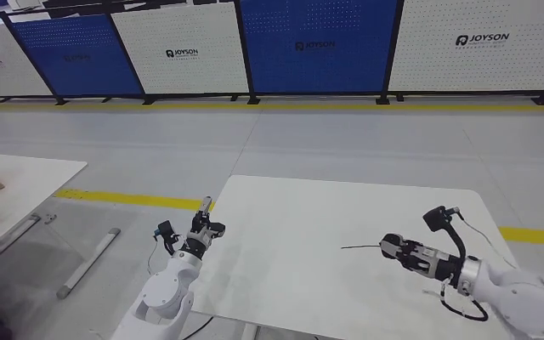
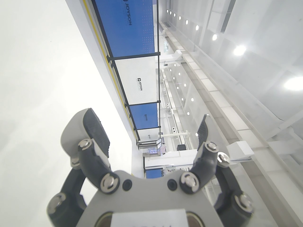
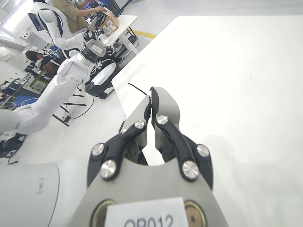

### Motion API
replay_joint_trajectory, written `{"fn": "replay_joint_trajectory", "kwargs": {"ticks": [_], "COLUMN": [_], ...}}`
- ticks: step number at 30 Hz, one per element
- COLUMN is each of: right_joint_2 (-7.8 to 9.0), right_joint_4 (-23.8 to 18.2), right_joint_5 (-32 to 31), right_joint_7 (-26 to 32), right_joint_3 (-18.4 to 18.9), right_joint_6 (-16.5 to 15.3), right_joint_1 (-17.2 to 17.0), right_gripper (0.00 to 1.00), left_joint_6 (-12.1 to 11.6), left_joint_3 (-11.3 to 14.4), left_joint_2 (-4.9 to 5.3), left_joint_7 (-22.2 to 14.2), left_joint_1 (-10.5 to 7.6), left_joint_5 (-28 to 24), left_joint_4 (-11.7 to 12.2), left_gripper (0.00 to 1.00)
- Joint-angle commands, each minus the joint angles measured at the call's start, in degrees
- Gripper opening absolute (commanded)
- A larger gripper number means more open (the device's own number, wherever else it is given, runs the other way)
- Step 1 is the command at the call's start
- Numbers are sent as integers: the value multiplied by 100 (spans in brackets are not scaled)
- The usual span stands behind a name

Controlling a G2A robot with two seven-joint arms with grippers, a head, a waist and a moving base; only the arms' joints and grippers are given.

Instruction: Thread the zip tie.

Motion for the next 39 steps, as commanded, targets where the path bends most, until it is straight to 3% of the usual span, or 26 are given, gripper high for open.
{"fn": "replay_joint_trajectory", "kwargs": {"ticks": [1,4,15,19,24,29,31,39], "right_joint_2": [-26,-61,-61,-114,-117,-105,-117,-117], "right_joint_4": [-47,119,119,34,-128,202,303,303], "right_joint_5": [-210,-537,-537,-1170,-1809,-2571,-2433,-2433], "right_joint_7": [-35,-328,-328,-946,-1315,-1749,-1801,-1801], "right_joint_3": [-165,-388,-388,-456,-798,-1468,-1643,-1643], "right_joint_6": [0,0,0,0,0,0,0,0], "right_joint_1": [146,296,296,312,628,1073,1180,1180], "right_gripper": [0,0,0,0,0,0,0,0], "left_joint_6": [0,0,0,0,0,0,0,0], "left_joint_3": [0,0,0,0,0,0,0,0], "left_joint_2": [0,0,0,0,0,0,0,0], "left_joint_7": [0,0,0,0,0,0,0,0], "left_joint_1": [0,0,0,0,0,0,0,0], "left_joint_5": [0,0,0,0,0,0,0,0], "left_joint_4": [0,0,0,0,0,0,0,0], "left_gripper": [100,100,100,100,100,100,100,100]}}
